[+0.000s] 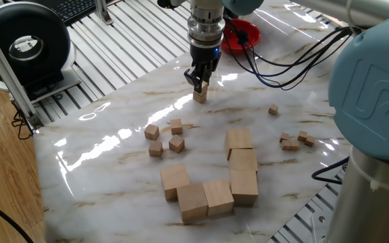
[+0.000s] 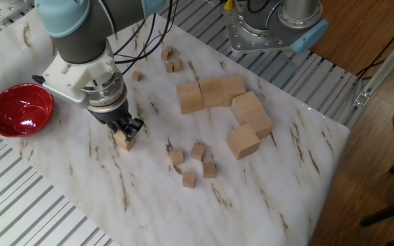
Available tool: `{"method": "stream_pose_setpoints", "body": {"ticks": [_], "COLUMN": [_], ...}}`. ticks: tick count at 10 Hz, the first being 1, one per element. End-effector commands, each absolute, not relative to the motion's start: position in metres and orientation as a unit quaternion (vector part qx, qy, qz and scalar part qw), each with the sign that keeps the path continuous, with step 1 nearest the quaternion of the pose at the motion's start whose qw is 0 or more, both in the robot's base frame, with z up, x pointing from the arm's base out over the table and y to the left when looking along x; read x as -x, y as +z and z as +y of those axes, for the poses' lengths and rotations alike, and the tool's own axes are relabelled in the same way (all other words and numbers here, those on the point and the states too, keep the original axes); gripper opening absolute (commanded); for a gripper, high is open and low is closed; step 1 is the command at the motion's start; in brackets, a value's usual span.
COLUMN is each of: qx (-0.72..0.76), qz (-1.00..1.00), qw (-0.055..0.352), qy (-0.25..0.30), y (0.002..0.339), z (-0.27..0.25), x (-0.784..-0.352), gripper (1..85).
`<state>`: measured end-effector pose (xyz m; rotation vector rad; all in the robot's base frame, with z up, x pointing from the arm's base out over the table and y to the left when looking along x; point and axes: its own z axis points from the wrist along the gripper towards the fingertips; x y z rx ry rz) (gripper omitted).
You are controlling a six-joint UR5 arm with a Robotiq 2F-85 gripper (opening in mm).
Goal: Stack the blocks in a vertical line of five
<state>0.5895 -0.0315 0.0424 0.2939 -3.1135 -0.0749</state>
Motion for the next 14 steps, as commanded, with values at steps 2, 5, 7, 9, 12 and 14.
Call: {"method": "stream_pose_setpoints", "body": {"ticks": [2,5,7,9,12,14], "qx": [-0.100,-0.103,-0.108,-0.115,-0.125,-0.136], "qz": [-0.995,-0.994,-0.994,-0.993,-0.992,-0.990], "qw": [0.007,0.008,0.009,0.010,0.013,0.012], "qy": [-0.030,-0.030,-0.030,-0.029,-0.027,-0.029], "y": [0.0424,0.0418,0.0415,0.0421,0.0431,0.0412], "z": [-0.0297,-0.0293,-0.0299,-0.0315,-0.0335,-0.0343], "x": [-0.5902,-0.5898,-0.5896,-0.5892,-0.5884,-0.5887], "gripper": [32.7,34.7,36.7,39.0,43.7,49.7]}}
